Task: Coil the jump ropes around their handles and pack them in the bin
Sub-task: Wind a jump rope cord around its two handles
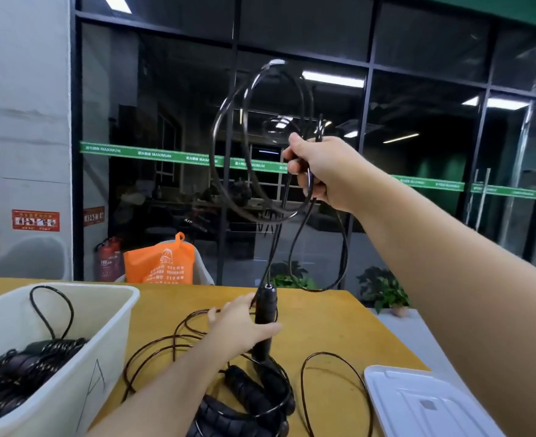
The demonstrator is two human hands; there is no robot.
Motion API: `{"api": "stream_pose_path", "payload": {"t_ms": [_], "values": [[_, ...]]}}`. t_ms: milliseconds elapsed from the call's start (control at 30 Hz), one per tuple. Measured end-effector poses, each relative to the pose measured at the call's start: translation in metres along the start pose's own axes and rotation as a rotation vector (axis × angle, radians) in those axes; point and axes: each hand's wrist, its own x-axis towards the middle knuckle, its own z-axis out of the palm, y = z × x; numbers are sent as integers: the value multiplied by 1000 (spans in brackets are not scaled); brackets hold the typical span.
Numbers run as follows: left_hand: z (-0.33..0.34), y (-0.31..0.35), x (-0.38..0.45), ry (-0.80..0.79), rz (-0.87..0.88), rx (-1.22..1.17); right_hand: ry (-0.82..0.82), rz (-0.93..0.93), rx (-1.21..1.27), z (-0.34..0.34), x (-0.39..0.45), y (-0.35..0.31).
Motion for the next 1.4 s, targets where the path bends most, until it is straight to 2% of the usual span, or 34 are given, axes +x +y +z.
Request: {"api": "stream_pose_path", "payload": {"t_ms": [33, 167, 267, 400, 667, 867, 1000, 1233, 1400], "values": [[2, -5, 2, 42, -13, 27, 8, -4, 10, -2, 1, -5], [3, -18, 8, 174, -17, -233, 22, -18, 34, -4, 1, -20], [3, -26, 10, 138, -37, -388, 41, -42, 59, -3, 2, -26], [0, -33, 12, 87, -27, -369, 76, -26, 38, -3, 4, -24], [-19, -10, 5, -43, 151, -515, 32, 24, 85, 4, 7, -19], [-18, 10, -14, -279, 195, -716, 41, -13, 79, 10, 10, -27], [-15, 16, -21, -353, 212, -754, 28, 31, 123, 16, 11, -21], [-20, 20, -21, -349, 196, -825, 19, 95, 156, 22, 12, -12], [-28, 14, -18, -252, 101, -776, 41, 119, 131, 20, 17, -5]]}}
